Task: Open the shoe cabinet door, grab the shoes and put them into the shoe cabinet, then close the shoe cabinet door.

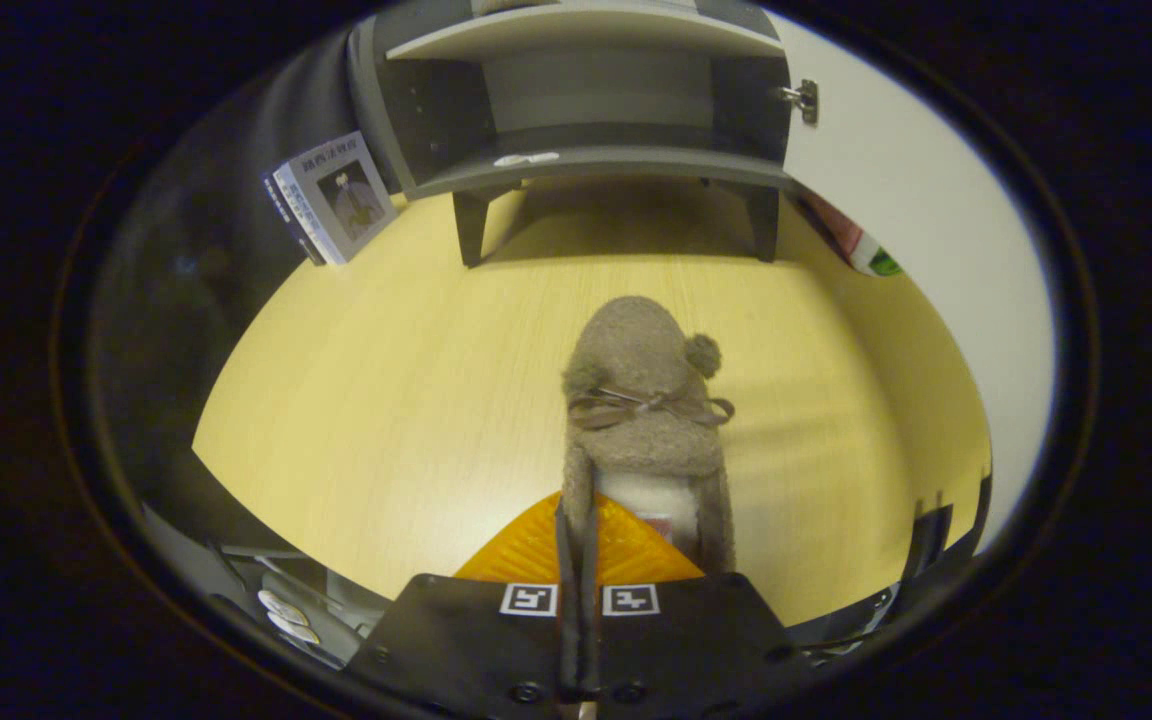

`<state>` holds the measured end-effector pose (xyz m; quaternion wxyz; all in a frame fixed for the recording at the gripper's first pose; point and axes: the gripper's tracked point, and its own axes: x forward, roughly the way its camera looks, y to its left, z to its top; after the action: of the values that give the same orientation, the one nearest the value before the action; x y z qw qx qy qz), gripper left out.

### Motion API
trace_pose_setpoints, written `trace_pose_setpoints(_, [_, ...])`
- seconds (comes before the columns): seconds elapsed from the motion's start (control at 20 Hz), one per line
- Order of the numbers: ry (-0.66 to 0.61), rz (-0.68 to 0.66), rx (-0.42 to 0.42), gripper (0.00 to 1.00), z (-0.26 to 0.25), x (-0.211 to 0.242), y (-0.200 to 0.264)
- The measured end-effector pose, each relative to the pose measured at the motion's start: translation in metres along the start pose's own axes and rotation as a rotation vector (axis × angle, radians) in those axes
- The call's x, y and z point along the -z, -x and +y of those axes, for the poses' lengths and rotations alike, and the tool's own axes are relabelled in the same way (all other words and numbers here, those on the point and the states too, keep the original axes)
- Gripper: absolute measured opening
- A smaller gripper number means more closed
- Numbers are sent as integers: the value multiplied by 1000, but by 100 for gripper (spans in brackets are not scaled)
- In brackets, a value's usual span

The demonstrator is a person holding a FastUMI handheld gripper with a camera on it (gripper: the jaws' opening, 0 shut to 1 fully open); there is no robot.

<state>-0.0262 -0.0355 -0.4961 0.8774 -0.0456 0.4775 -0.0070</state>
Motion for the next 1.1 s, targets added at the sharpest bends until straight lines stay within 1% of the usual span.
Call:
trace_pose_setpoints(0.25, [-10, -87, -10, 3, -2, -36, 23])
trace_pose_setpoints(0.45, [-23, -190, -11, 2, -1, -79, 50])
trace_pose_setpoints(0.85, [-23, -463, 19, 3, -5, -205, 131])
trace_pose_setpoints(1.1, [26, -576, 68, 2, -18, -284, 163])
